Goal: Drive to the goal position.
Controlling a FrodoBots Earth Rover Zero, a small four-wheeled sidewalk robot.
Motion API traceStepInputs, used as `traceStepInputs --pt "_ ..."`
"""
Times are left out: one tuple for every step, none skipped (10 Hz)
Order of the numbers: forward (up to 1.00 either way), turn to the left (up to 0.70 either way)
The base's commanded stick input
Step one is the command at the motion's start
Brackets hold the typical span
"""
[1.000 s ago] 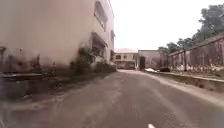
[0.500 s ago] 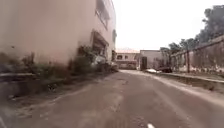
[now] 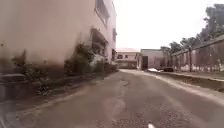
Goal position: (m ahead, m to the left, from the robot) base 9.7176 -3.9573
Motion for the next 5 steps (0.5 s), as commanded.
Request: traceStepInputs --pt "0.7 0.0" --pt "0.7 0.0" --pt "0.7 0.0" --pt "0.7 0.0" --pt "0.7 0.0"
